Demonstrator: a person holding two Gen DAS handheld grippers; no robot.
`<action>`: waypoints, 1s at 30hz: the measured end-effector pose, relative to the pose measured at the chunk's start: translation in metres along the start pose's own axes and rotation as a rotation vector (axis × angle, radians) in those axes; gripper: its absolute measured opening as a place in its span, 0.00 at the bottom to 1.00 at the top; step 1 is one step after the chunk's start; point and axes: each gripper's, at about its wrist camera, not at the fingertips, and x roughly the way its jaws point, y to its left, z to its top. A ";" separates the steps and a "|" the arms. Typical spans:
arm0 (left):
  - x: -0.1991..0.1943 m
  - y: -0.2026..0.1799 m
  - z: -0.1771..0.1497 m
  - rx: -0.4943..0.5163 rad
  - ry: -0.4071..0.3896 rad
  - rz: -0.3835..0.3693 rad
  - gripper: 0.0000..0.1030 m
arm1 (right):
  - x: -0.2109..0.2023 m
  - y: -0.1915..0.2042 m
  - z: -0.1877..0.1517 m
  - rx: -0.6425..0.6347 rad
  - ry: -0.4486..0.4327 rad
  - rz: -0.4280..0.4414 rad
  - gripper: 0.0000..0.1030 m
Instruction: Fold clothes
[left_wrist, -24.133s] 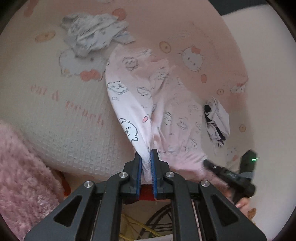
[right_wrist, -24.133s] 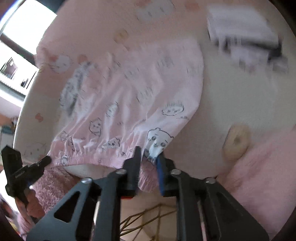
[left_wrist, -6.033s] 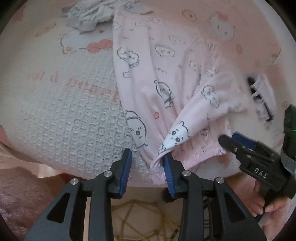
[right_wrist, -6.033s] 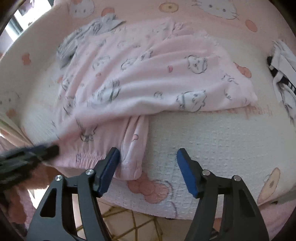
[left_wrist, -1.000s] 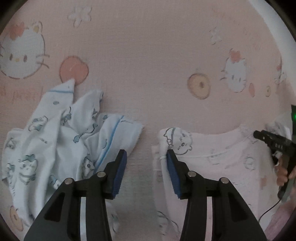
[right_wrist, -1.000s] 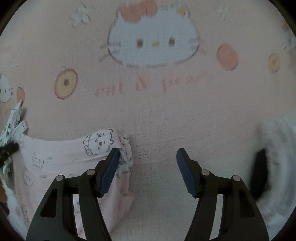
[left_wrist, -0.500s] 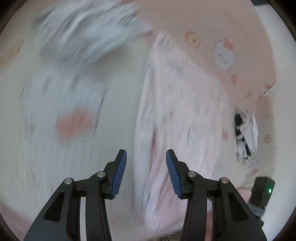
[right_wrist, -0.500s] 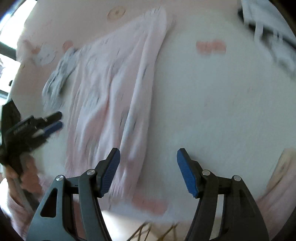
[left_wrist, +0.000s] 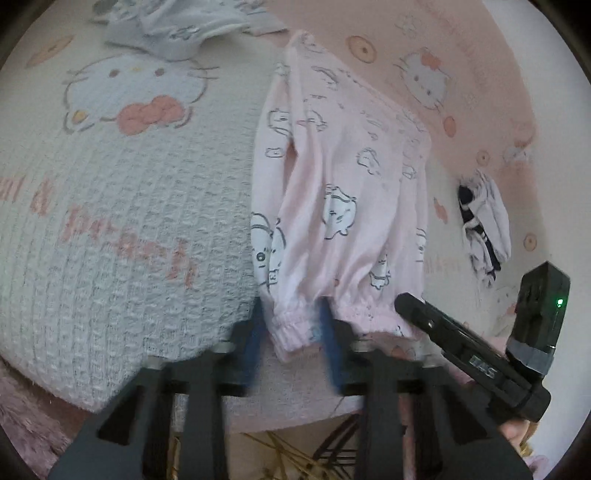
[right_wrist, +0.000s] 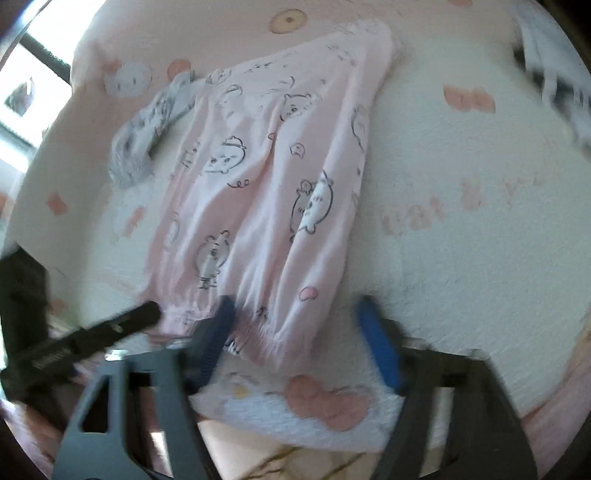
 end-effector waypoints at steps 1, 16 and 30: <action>0.000 -0.002 0.000 0.004 -0.001 0.010 0.18 | -0.002 0.001 -0.001 -0.005 0.003 0.010 0.16; -0.009 -0.019 -0.047 0.085 0.175 0.009 0.18 | -0.049 -0.018 -0.058 0.029 0.084 -0.005 0.14; -0.033 -0.012 0.016 0.093 -0.045 0.094 0.16 | -0.069 -0.024 -0.020 -0.017 -0.041 -0.092 0.43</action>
